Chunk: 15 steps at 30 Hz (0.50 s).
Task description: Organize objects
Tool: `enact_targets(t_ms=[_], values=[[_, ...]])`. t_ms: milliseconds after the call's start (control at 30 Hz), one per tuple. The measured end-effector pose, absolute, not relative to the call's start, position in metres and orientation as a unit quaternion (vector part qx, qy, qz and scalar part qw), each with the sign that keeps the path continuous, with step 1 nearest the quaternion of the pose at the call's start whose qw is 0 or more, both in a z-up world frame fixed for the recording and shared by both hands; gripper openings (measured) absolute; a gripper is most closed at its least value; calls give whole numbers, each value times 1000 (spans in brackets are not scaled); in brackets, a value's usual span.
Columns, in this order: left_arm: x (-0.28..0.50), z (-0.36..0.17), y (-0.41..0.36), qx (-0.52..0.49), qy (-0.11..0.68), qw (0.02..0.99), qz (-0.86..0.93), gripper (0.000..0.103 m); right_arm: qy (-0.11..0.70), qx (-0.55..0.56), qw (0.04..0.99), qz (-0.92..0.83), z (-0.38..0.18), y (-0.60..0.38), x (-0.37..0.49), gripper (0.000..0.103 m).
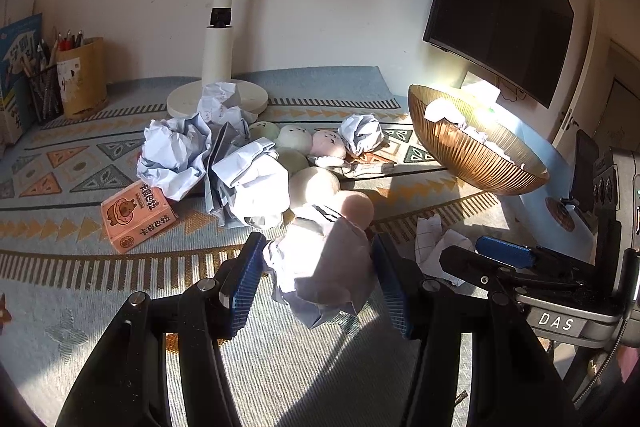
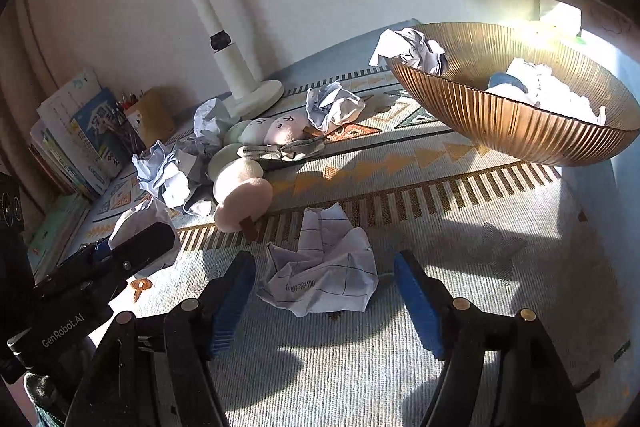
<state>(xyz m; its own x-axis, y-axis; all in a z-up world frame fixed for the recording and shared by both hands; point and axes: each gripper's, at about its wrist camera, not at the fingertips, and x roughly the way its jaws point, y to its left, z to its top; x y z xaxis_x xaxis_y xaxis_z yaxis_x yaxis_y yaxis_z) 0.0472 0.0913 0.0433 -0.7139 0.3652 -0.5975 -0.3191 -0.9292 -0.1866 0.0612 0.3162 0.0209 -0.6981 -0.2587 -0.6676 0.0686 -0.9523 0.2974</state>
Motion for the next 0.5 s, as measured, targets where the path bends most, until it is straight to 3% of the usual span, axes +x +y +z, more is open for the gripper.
enact_targets(t_ms=[500], values=[[48,44,94,-328,-23,185,926,52,-131,389,99,-907,17,314,61,70]])
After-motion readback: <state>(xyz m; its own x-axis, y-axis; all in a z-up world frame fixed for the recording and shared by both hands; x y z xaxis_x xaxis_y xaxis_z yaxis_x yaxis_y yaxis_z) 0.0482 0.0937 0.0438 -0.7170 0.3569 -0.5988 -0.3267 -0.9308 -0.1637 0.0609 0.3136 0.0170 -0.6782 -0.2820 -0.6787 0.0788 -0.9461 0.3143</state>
